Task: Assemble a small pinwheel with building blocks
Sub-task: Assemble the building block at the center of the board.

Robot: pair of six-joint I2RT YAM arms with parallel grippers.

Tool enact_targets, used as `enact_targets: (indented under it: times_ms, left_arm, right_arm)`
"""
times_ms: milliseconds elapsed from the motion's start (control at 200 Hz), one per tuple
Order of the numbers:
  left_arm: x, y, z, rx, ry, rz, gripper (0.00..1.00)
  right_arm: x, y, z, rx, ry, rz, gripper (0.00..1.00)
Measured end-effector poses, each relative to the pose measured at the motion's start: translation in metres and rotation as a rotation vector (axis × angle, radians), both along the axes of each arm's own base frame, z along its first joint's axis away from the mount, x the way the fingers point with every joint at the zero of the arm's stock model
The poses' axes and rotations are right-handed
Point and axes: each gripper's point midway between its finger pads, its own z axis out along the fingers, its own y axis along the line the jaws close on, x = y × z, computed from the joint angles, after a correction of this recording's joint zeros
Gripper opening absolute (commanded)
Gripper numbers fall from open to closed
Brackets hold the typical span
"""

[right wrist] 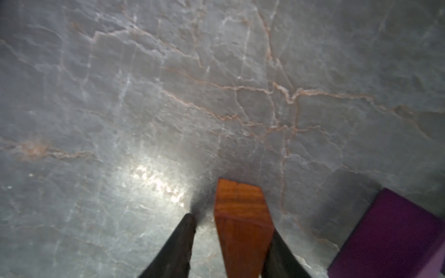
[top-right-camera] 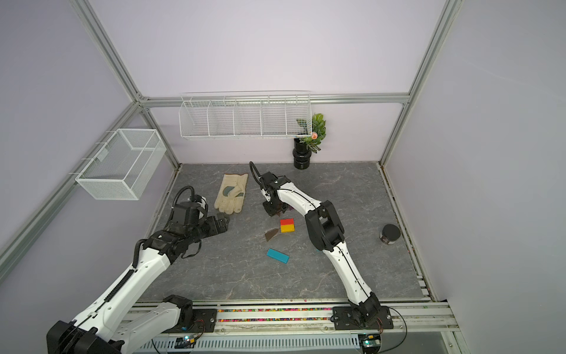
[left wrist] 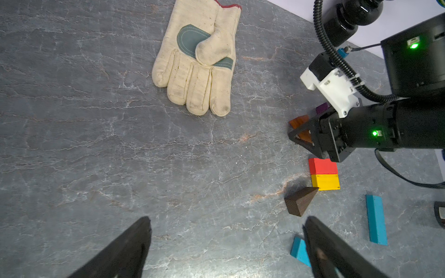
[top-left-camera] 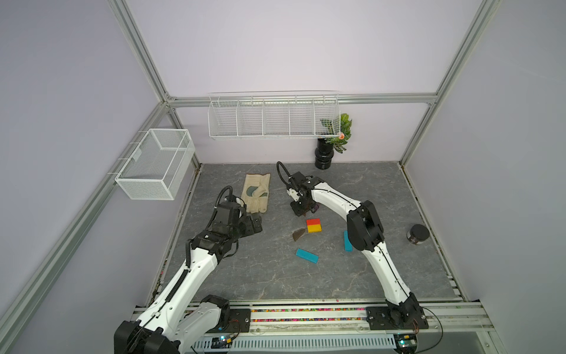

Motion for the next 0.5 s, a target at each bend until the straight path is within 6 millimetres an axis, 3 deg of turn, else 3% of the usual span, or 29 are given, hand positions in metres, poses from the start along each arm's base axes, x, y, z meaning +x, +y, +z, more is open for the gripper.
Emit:
enact_targets:
  times_ms: [280,375,500]
  left_arm:
    - [0.01,-0.005,0.003,0.009,0.006,-0.014,1.0]
    - [0.024,-0.011,0.01,0.019,0.008,-0.032,1.0]
    - [0.043,-0.021,0.021,0.034,0.003,-0.071,1.0]
  right_arm:
    - [0.001,-0.006,0.016,0.033,0.02,-0.008,0.67]
    - [0.005,-0.012,0.041,0.06,-0.007,-0.017,0.71]
    - [0.014,-0.022,0.091,0.112,-0.084,-0.037,0.73]
